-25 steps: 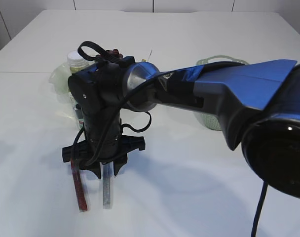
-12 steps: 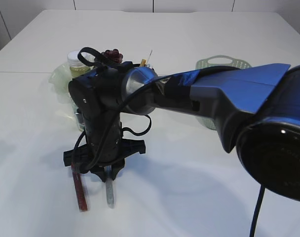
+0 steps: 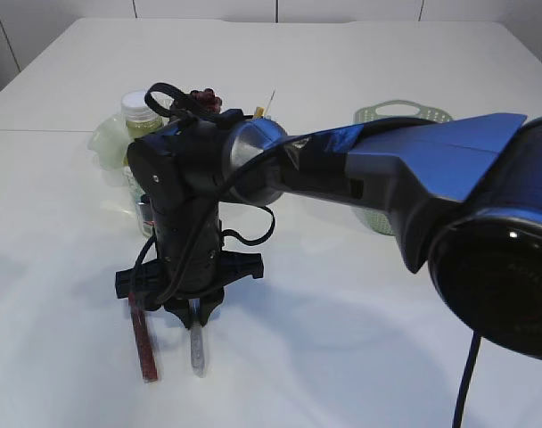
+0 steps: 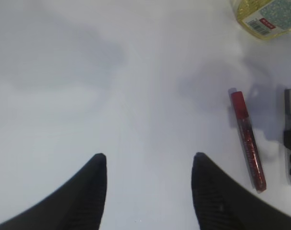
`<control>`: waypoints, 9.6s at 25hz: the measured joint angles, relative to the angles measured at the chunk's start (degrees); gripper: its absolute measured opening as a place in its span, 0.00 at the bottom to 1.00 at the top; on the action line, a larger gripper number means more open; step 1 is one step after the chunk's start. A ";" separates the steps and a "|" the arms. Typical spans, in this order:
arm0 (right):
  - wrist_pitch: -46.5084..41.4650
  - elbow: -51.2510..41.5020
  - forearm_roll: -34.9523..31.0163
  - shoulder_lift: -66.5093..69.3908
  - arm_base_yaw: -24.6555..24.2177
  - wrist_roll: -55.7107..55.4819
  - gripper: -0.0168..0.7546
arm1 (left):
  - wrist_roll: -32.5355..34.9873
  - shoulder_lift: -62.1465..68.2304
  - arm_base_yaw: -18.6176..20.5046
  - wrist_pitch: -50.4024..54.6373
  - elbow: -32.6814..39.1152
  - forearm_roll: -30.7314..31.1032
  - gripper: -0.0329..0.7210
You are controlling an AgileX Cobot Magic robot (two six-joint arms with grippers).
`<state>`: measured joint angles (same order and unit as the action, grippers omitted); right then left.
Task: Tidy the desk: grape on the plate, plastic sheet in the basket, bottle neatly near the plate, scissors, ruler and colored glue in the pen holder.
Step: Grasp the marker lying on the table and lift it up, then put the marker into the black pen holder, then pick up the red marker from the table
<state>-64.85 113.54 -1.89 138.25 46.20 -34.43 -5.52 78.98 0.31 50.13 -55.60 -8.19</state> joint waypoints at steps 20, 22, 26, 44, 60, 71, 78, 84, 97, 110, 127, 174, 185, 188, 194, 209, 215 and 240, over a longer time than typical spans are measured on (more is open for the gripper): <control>-2.04 0.42 -7.65 -5.23 -10.10 8.01 0.14 | 0.00 0.00 0.00 0.28 0.00 0.00 0.59; -2.04 0.42 -10.30 -6.88 -13.58 12.42 0.14 | 0.00 0.00 0.00 0.28 0.00 0.00 0.59; -2.18 0.68 -20.32 -9.24 -20.64 23.11 0.14 | 0.00 0.00 0.00 0.28 0.00 0.00 0.59; 6.05 1.76 -65.42 -10.25 -37.60 75.68 0.13 | 0.00 0.00 0.00 3.59 0.00 -0.04 0.59; 12.22 3.72 -91.25 -3.65 -37.87 108.95 0.13 | 0.00 0.00 0.00 5.01 0.00 -0.04 0.59; 11.43 6.96 -98.44 2.24 -37.87 121.76 0.13 | 0.00 0.00 0.00 6.09 0.00 -0.04 0.59; 11.43 6.96 -98.84 3.99 -37.87 122.46 0.16 | 0.00 0.00 0.00 6.14 0.00 -0.04 0.59; 11.43 6.96 -98.95 4.50 -37.87 122.43 0.18 | 0.00 0.00 0.00 6.14 0.00 -0.04 0.59; 9.86 6.96 -98.51 4.50 -37.87 122.56 0.39 | 0.00 0.00 0.00 6.14 0.00 0.58 0.59; 10.10 7.04 -83.51 0.43 -37.87 103.43 0.40 | 0.00 0.00 0.00 6.14 0.00 0.58 0.59; -5.99 2.01 -11.29 -24.88 -37.87 40.85 0.40 | 0.00 0.00 0.00 6.23 0.00 1.60 0.59; -6.52 -21.90 -4.66 -45.98 -37.87 38.85 0.40 | -46.92 28.91 -29.19 -18.37 -0.82 9.17 0.56; -6.52 -21.90 -4.66 -45.98 -37.87 38.85 0.40 | -48.01 29.42 -29.21 -19.95 -0.82 9.17 0.55; -6.52 -21.90 -4.66 -45.98 -37.87 38.85 0.40 | -48.01 29.73 -29.21 -19.97 -0.82 9.28 0.55; -6.52 -21.90 -4.66 -45.98 -37.87 38.85 0.40 | -48.01 31.22 -29.21 -19.49 -1.05 9.28 0.55; -6.52 -21.90 -5.22 -45.98 -37.87 38.75 0.40 | -48.03 31.38 -29.21 -17.95 -1.08 9.28 0.18; -6.52 -21.90 -5.35 -45.98 -37.87 38.75 0.40 | -48.03 31.38 -29.21 -17.95 -1.08 9.64 0.18; -6.52 -21.90 -5.35 -45.98 -37.87 38.75 0.40 | -15.01 8.65 -29.97 -19.89 -0.80 12.38 0.18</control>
<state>-71.37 91.63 -7.24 92.27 8.33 4.32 -20.53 87.63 -29.66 30.24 -56.40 4.18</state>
